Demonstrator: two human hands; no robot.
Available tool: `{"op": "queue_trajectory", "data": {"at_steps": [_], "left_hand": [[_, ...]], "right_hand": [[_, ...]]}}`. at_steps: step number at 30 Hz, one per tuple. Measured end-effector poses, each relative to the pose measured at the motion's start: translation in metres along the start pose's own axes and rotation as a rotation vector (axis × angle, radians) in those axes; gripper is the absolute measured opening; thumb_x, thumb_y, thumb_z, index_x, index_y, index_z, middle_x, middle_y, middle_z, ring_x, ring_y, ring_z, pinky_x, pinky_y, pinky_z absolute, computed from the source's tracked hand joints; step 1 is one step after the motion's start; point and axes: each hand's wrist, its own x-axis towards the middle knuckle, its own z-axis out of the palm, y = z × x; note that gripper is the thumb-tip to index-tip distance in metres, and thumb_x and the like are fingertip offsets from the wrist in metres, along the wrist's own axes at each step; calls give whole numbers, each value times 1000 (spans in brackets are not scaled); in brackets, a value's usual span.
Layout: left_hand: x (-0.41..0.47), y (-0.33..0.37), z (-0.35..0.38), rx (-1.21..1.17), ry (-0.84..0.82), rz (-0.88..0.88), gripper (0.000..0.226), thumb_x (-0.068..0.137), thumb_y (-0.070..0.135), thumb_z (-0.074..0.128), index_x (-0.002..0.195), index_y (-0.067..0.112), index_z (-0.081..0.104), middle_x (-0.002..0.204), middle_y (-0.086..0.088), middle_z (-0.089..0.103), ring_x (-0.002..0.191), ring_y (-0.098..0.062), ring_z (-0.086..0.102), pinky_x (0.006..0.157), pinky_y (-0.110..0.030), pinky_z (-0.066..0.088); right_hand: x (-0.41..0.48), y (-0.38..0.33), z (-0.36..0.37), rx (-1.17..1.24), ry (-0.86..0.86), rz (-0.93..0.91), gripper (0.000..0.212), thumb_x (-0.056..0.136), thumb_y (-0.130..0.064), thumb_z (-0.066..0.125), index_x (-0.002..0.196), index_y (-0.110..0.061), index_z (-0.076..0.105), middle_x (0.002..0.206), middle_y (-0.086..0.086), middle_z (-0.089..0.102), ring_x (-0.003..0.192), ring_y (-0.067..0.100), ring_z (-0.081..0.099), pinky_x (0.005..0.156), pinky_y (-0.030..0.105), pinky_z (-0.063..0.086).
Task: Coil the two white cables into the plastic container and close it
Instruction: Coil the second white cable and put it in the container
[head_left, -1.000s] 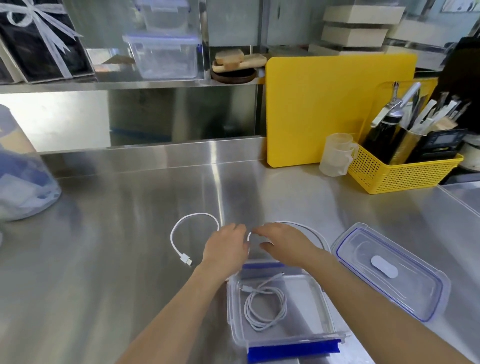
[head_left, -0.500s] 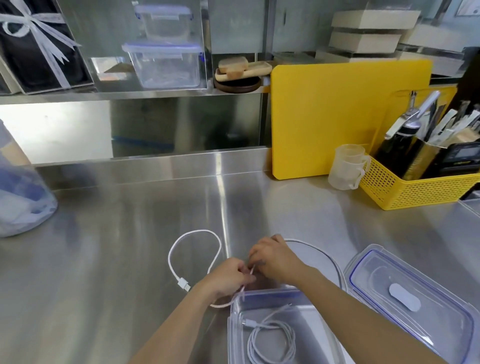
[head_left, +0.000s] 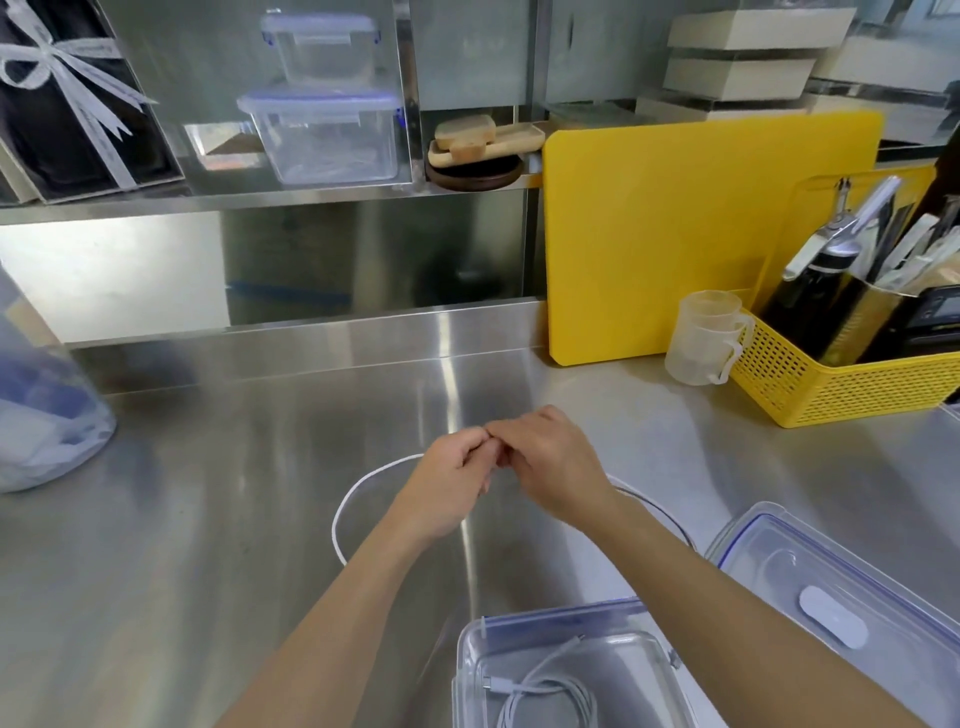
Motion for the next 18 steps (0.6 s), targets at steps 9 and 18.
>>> {"op": "queue_trajectory", "data": {"at_steps": [9, 18], "left_hand": [[0, -39, -35, 339, -94, -186, 30, 95, 20, 43, 68, 12, 53, 63, 3, 57, 53, -9, 43, 58, -28, 36], [6, -10, -22, 359, -103, -277, 31, 96, 20, 38, 67, 17, 50, 63, 0, 45, 54, -15, 40, 55, -29, 33]], "right_hand": [[23, 43, -79, 582, 492, 853, 18, 94, -9, 46, 100, -12, 63, 70, 1, 60, 58, 17, 56, 55, 30, 45], [4, 2, -60, -331, -71, 208, 93, 61, -37, 80, 138, -13, 32, 143, 10, 44, 130, 21, 26, 102, 40, 18]]}}
